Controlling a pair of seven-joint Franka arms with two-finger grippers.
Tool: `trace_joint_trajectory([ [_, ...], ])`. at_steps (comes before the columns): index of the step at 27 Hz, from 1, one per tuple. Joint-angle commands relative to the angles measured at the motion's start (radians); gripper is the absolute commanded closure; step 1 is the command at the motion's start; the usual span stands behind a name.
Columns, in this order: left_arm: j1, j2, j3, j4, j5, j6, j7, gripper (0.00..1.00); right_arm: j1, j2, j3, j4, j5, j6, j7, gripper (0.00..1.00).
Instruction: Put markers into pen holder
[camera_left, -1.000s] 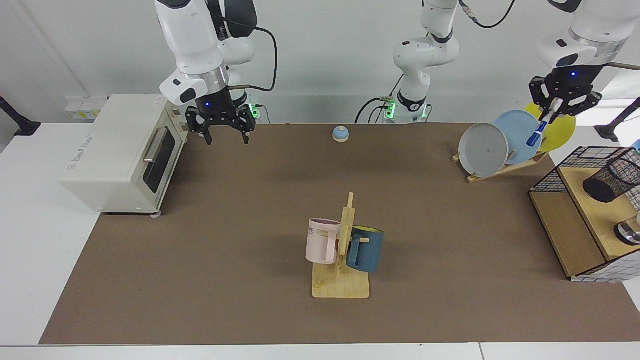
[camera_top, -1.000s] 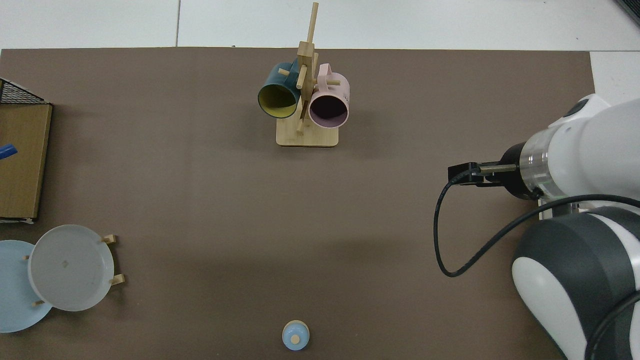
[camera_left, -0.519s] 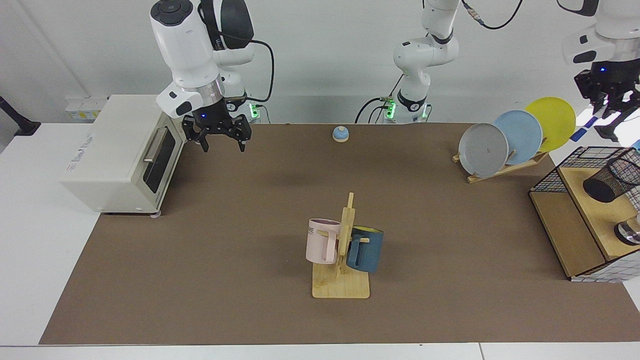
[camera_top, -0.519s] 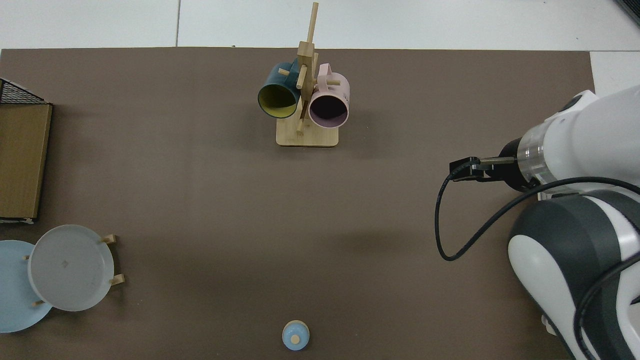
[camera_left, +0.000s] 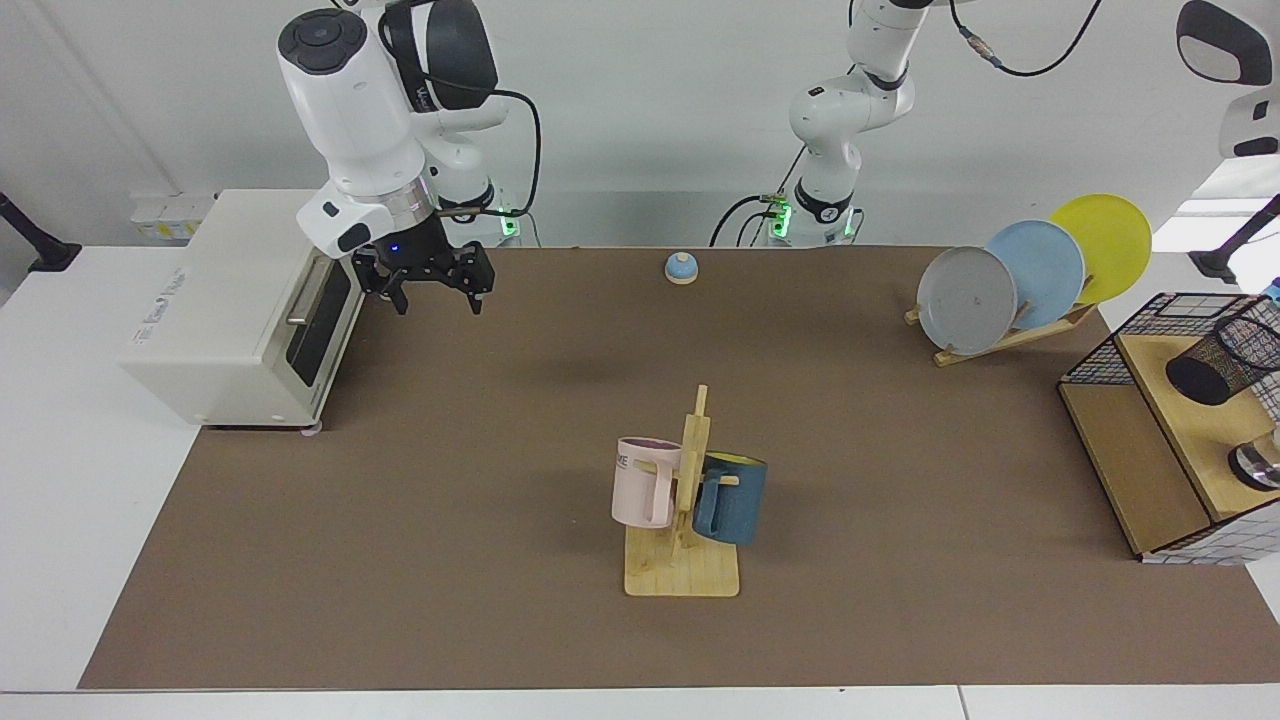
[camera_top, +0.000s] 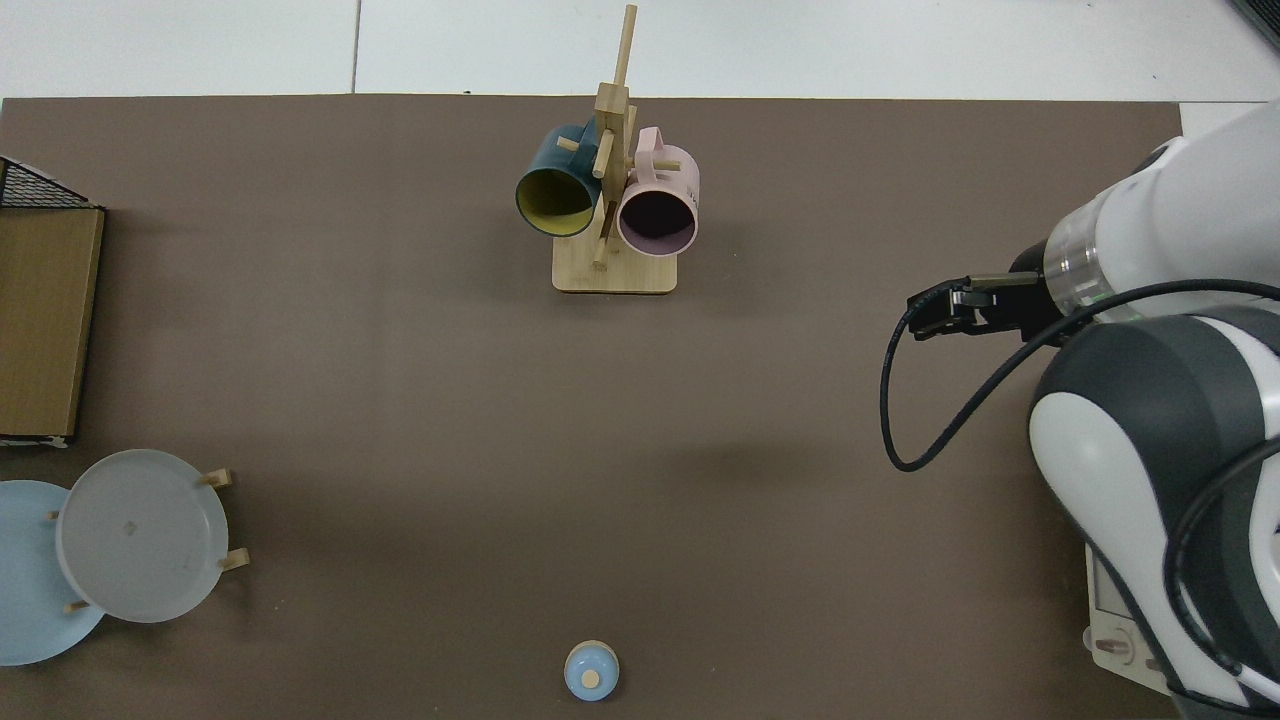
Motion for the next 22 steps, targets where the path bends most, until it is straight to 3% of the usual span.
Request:
trace_joint_trajectory([
  [1, 0.006, 0.061, -0.014, 0.025, 0.1, 0.02, 0.017, 1.0, -0.018, 0.033, 0.014, 0.054, -0.001, -0.035, -0.035, 0.0],
  [8, 0.01, 0.073, -0.016, 0.002, 0.183, 0.041, 0.017, 1.0, -0.019, 0.033, 0.014, 0.053, -0.001, -0.024, -0.035, 0.0],
  [22, 0.024, 0.168, -0.016, -0.033, 0.236, 0.092, -0.013, 1.0, -0.019, 0.033, 0.013, 0.05, -0.001, -0.008, -0.035, 0.0],
])
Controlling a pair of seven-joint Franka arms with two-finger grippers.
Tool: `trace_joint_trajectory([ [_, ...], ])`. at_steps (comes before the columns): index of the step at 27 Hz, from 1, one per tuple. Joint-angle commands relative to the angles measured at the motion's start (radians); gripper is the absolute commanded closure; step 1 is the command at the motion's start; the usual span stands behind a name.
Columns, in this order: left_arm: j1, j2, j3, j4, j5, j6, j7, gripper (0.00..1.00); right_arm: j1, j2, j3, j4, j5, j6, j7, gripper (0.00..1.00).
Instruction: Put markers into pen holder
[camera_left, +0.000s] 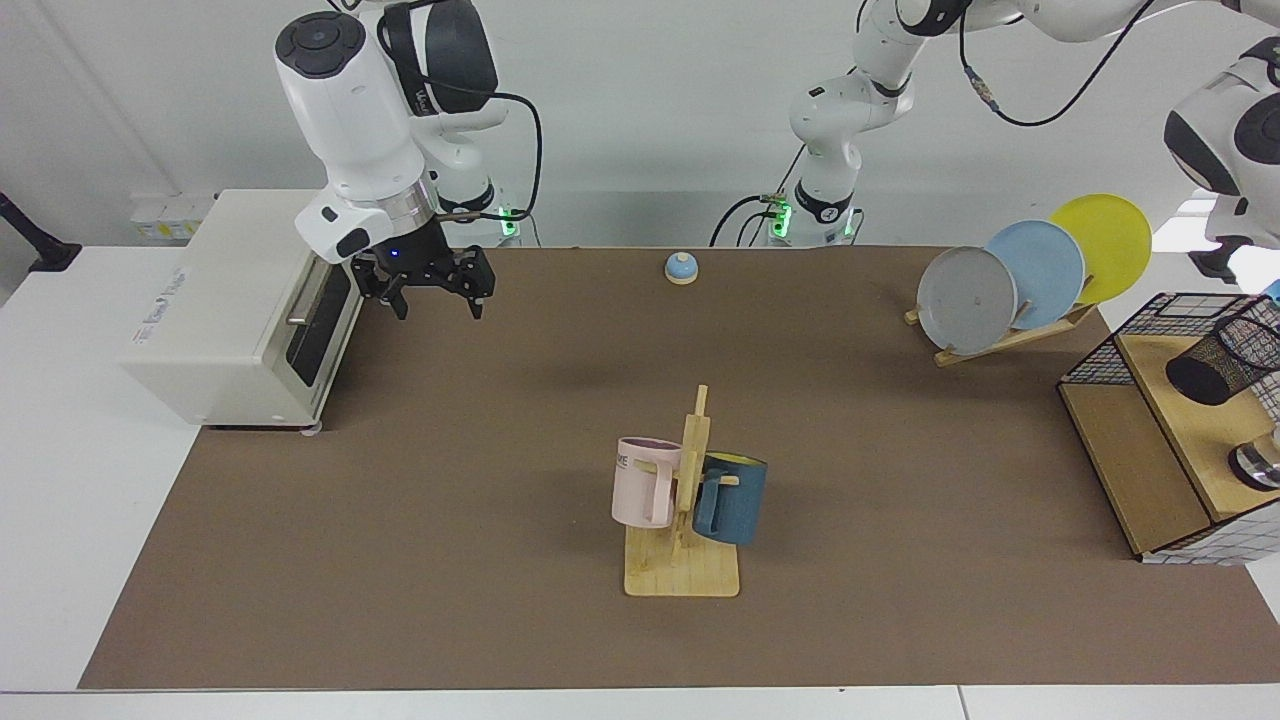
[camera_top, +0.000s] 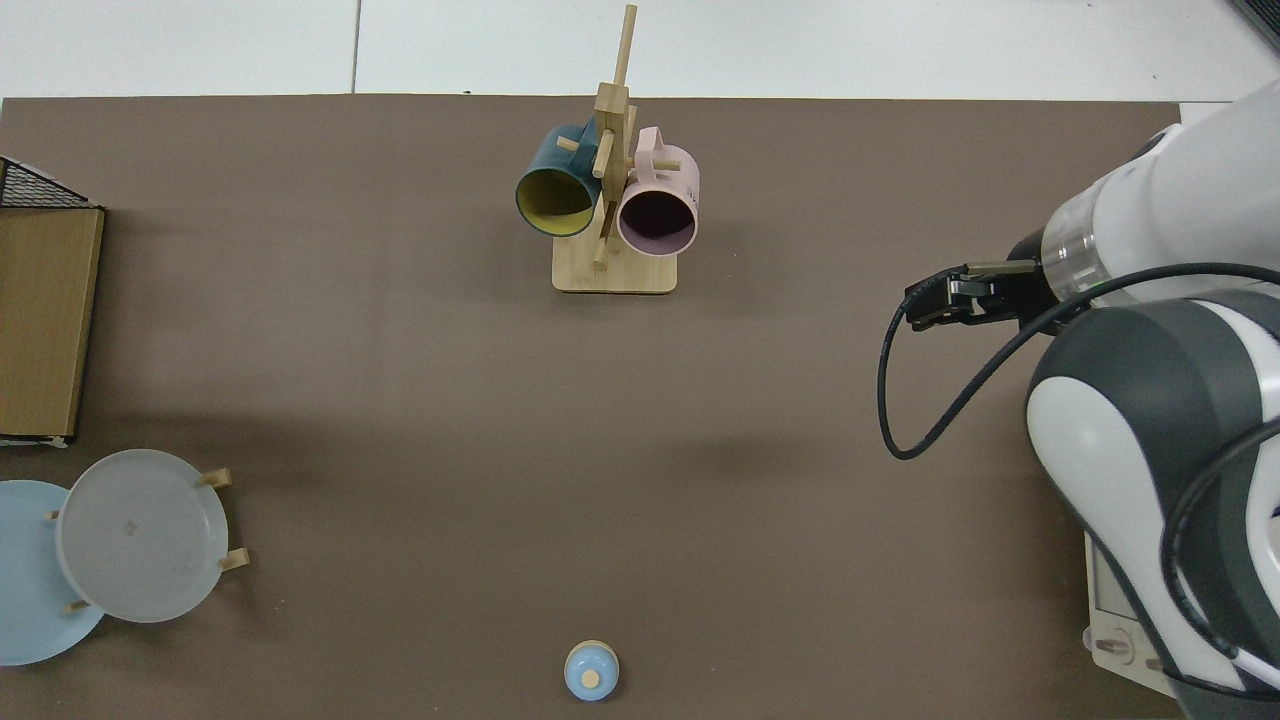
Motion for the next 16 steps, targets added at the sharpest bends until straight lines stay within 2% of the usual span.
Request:
trace_joint_trajectory([
  [1, 0.013, 0.037, -0.009, -0.011, 0.033, 0.031, -0.028, 1.0, -0.019, 0.014, 0.011, 0.022, 0.001, -0.004, -0.034, 0.0],
  [6, 0.019, 0.06, -0.009, -0.034, 0.03, 0.057, -0.055, 1.0, -0.017, 0.014, 0.011, 0.022, 0.004, 0.006, -0.033, 0.0],
  [16, 0.028, 0.054, -0.011, -0.11, 0.018, 0.1, -0.084, 1.0, -0.015, 0.014, 0.011, 0.022, 0.007, 0.01, -0.028, 0.0],
])
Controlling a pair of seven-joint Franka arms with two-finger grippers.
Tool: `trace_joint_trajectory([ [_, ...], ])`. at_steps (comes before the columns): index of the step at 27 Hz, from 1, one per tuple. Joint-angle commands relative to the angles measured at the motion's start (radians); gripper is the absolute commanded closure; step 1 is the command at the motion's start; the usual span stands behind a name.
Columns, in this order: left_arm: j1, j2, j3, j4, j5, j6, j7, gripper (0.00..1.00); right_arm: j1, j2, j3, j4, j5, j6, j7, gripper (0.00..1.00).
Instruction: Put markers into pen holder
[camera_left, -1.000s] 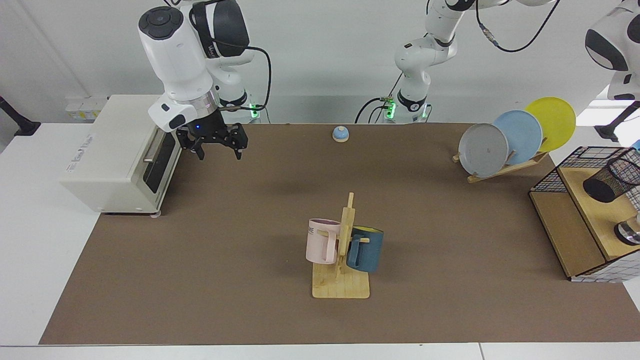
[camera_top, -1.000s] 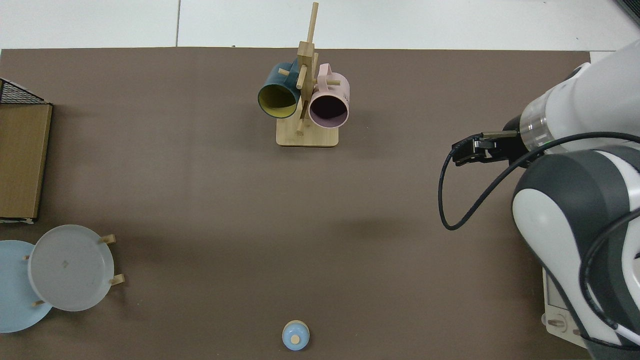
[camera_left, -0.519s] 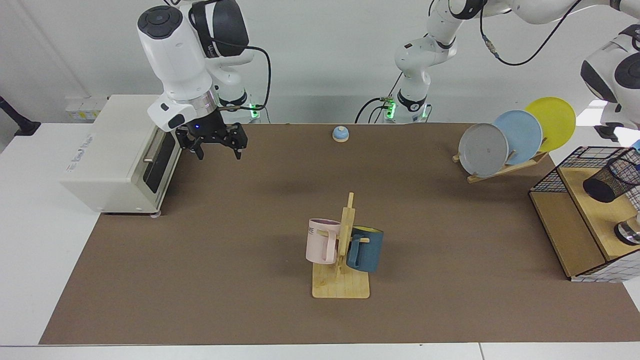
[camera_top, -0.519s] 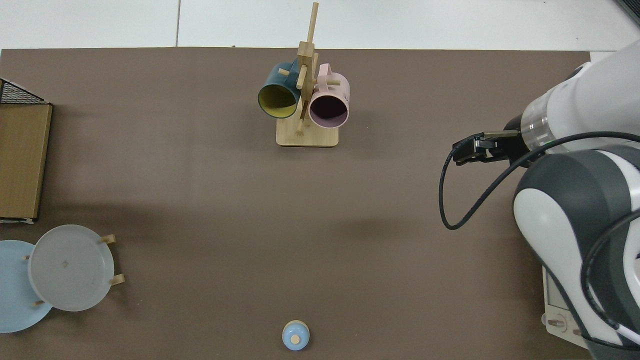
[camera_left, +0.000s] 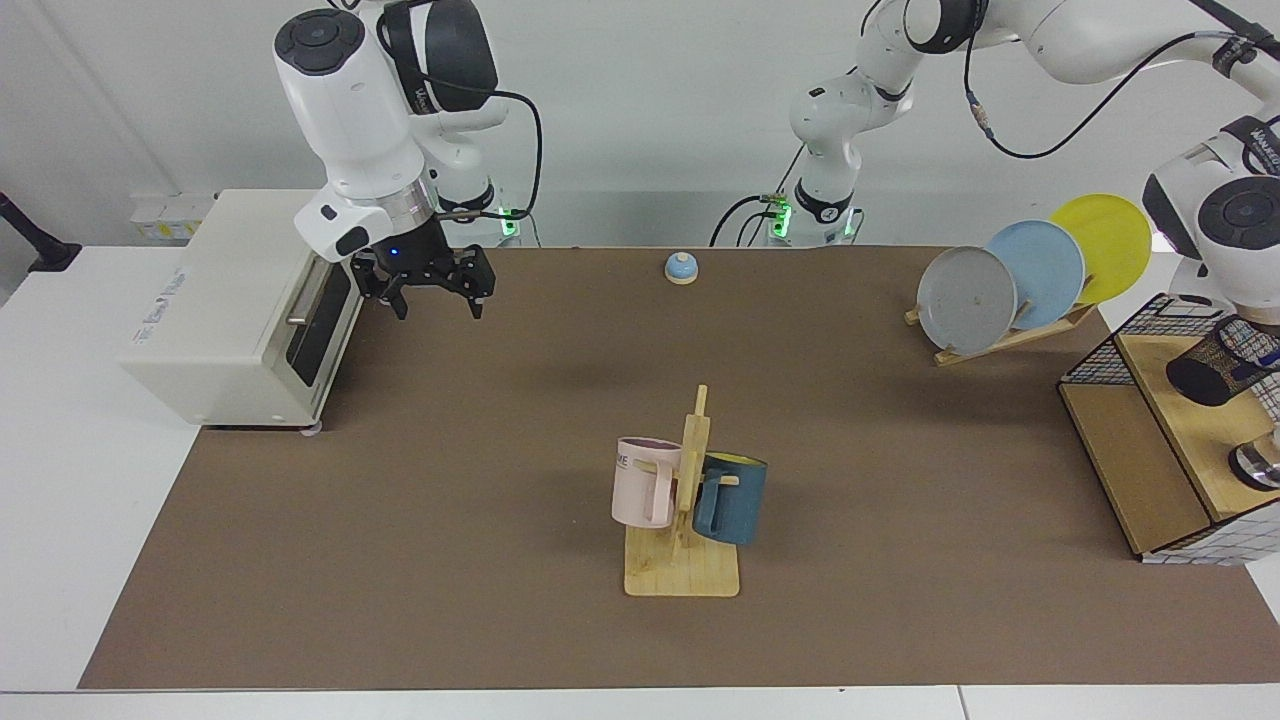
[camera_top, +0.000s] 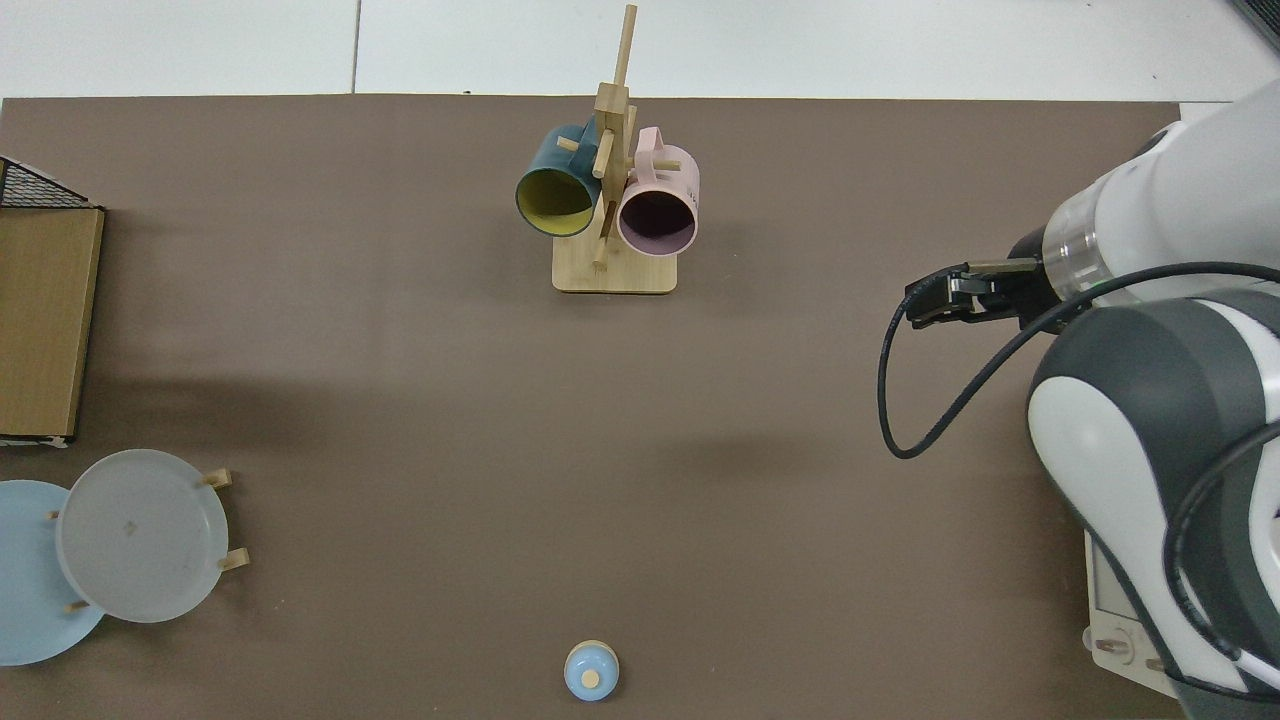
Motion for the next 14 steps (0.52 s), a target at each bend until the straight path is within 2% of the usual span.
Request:
trace_joint_trajectory([
  [1, 0.017, -0.022, -0.01, -0.054, 0.011, 0.03, -0.029, 1.0, -0.015, 0.013, 0.012, 0.018, 0.006, 0.008, -0.028, 0.0],
  [14, 0.038, -0.036, -0.013, -0.109, -0.011, 0.059, -0.03, 1.0, -0.015, 0.016, 0.01, 0.018, 0.008, 0.008, -0.026, 0.0],
])
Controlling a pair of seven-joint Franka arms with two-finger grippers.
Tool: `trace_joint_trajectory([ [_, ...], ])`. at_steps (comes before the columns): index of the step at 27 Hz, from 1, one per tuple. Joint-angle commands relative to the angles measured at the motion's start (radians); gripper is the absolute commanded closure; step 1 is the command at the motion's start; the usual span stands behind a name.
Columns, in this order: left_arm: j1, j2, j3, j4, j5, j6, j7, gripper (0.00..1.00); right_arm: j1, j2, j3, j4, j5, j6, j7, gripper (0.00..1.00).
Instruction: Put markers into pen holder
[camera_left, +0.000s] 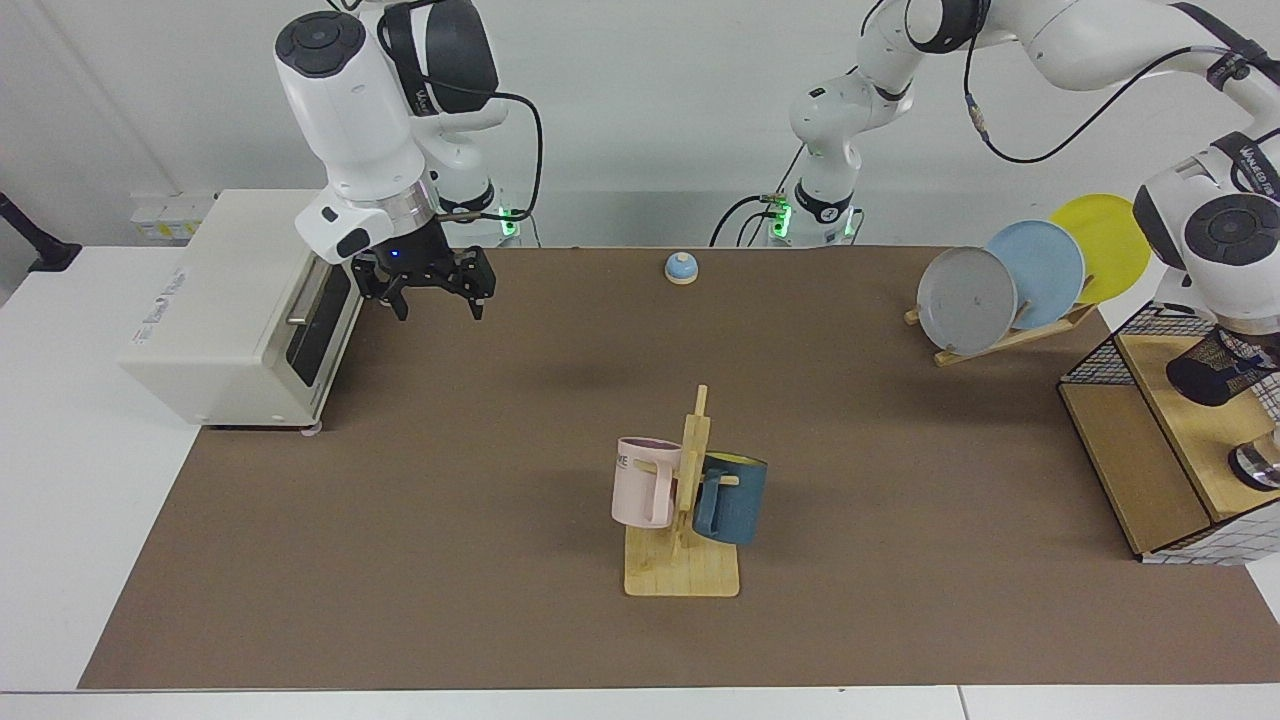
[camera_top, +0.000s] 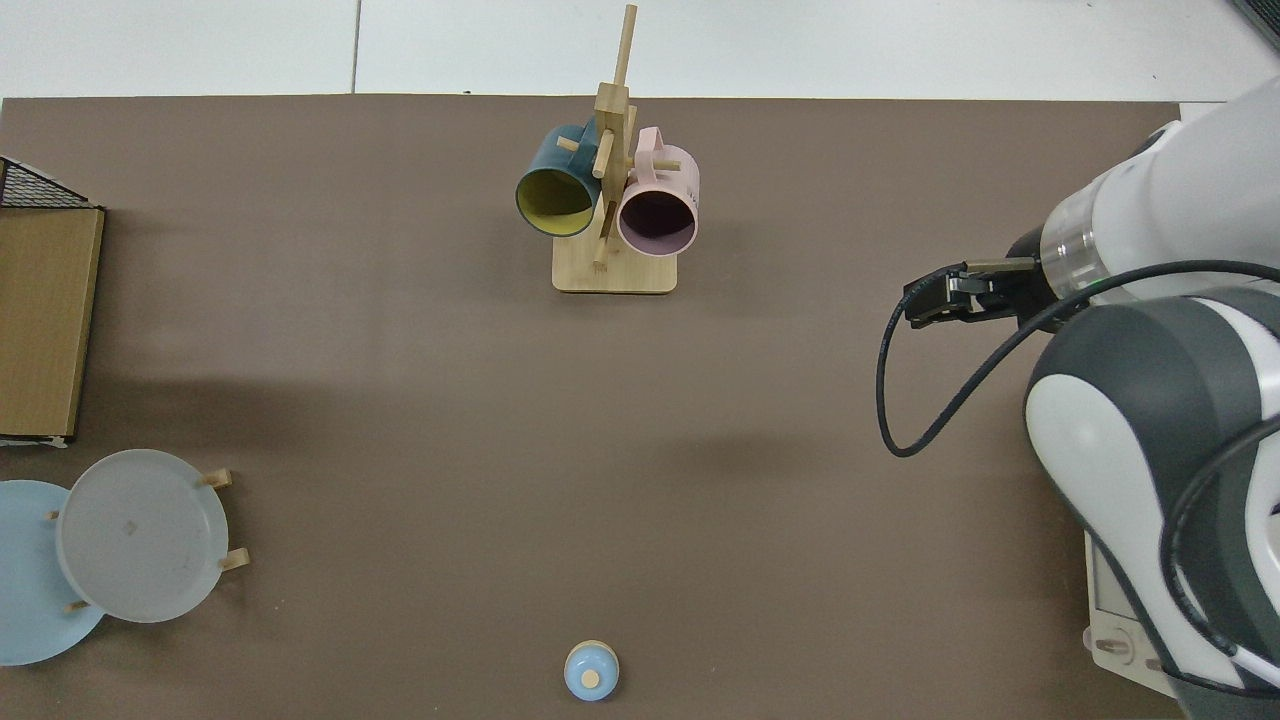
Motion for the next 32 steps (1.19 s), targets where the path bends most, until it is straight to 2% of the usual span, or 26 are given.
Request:
trace_joint_trajectory([
  [1, 0.023, -0.033, -0.013, -0.056, -0.012, 0.036, -0.019, 1.0, -0.014, 0.012, 0.01, 0.016, 0.007, 0.008, -0.026, 0.0],
  [9, 0.034, -0.035, -0.013, -0.06, -0.038, 0.038, -0.014, 1.0, -0.014, 0.012, 0.01, 0.016, 0.009, 0.009, -0.025, 0.0],
  [10, 0.038, -0.035, -0.013, -0.059, -0.038, 0.039, -0.013, 0.97, -0.014, 0.014, 0.011, 0.016, 0.008, 0.009, -0.023, 0.0],
  [11, 0.038, -0.035, -0.013, -0.059, -0.036, 0.042, -0.01, 0.86, -0.014, 0.012, 0.01, 0.016, 0.009, 0.009, -0.023, 0.0],
  [13, 0.037, -0.035, -0.013, -0.057, -0.036, 0.045, -0.005, 0.48, -0.014, 0.012, 0.01, 0.016, 0.009, 0.009, -0.023, 0.0],
  [14, 0.035, -0.035, -0.013, -0.056, -0.036, 0.045, -0.002, 0.4, -0.014, 0.012, 0.01, 0.016, 0.009, 0.009, -0.023, 0.0],
  [15, 0.034, -0.035, -0.015, -0.054, -0.036, 0.044, -0.004, 0.36, -0.012, 0.014, 0.01, 0.016, 0.009, 0.009, -0.023, 0.0],
  [20, 0.037, -0.033, -0.015, -0.051, -0.036, 0.045, -0.002, 0.37, -0.003, 0.012, 0.01, 0.016, 0.012, 0.023, -0.022, 0.0],
  [22, 0.037, -0.033, -0.015, -0.049, -0.038, 0.045, -0.004, 0.47, -0.003, 0.012, 0.01, 0.016, 0.012, 0.025, -0.022, 0.0],
  [23, 0.035, -0.033, -0.015, -0.048, -0.038, 0.045, -0.004, 0.47, -0.003, 0.012, 0.01, 0.016, 0.012, 0.023, -0.022, 0.0],
  [28, 0.031, -0.033, -0.015, -0.046, -0.036, 0.041, -0.002, 0.4, -0.002, 0.012, 0.01, 0.016, 0.012, 0.025, -0.019, 0.0],
  [32, 0.031, -0.033, -0.015, -0.031, -0.035, 0.033, 0.001, 0.39, -0.002, 0.012, 0.01, 0.016, 0.012, 0.025, -0.019, 0.0],
])
